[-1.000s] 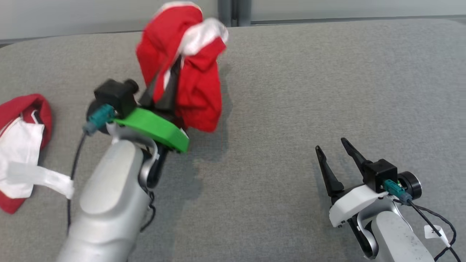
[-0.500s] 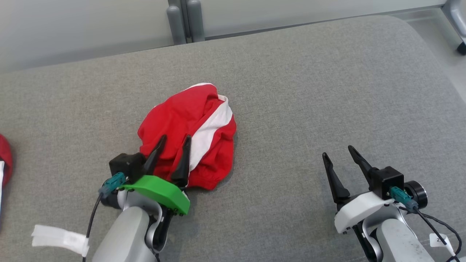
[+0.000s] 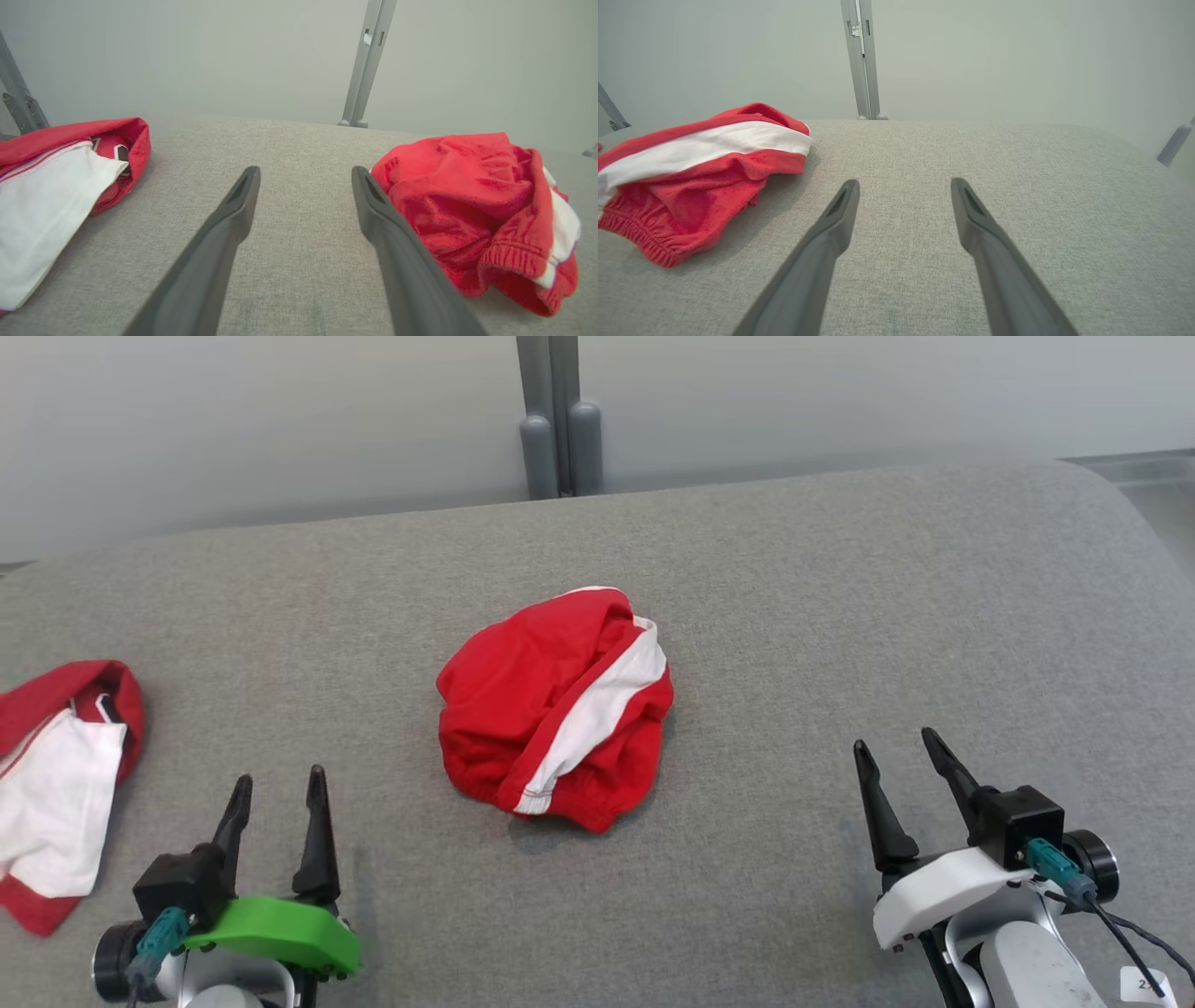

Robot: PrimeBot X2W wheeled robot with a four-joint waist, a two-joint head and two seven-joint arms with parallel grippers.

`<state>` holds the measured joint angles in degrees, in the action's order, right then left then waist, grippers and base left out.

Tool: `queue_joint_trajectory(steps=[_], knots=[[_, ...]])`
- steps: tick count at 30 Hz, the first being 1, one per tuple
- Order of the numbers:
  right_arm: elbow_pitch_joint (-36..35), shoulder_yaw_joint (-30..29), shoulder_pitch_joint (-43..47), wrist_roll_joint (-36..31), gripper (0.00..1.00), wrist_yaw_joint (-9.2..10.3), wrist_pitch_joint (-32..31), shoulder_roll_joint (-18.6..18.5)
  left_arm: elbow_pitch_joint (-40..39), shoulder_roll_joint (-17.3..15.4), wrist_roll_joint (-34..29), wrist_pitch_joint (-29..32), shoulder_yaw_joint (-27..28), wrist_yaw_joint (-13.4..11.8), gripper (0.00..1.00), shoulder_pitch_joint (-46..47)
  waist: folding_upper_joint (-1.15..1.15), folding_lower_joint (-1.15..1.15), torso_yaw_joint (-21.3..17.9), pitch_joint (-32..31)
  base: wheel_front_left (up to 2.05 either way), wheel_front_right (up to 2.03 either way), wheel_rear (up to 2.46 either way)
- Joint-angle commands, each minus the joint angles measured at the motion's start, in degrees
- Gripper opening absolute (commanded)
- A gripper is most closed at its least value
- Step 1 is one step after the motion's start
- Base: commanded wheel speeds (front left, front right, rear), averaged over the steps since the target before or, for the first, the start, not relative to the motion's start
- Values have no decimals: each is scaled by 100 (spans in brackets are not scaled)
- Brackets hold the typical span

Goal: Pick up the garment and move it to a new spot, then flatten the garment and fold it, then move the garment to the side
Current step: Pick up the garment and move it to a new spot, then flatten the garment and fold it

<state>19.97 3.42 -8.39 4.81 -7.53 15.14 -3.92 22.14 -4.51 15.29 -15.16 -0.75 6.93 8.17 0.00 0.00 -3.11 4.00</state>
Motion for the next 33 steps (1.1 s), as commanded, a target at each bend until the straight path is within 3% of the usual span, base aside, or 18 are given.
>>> queue_joint_trajectory(steps=[1,13,26,33], knots=[[-35,-46,94,-49,100,8,-1,34,-41,16,-182,-1,146,-27,100,-192,0,0,219,-202,0,0,0],[18,-292,395,-93,100,8,-1,85,-324,145,-713,-1,582,30,100,-885,0,0,221,-502,0,0,0],[58,-243,568,-58,100,8,-1,95,-407,155,-770,-1,314,45,100,-1062,0,0,151,-609,0,0,0],[109,189,467,49,100,8,-1,97,-461,154,-675,-1,112,51,100,-968,0,0,306,-499,0,0,0]])
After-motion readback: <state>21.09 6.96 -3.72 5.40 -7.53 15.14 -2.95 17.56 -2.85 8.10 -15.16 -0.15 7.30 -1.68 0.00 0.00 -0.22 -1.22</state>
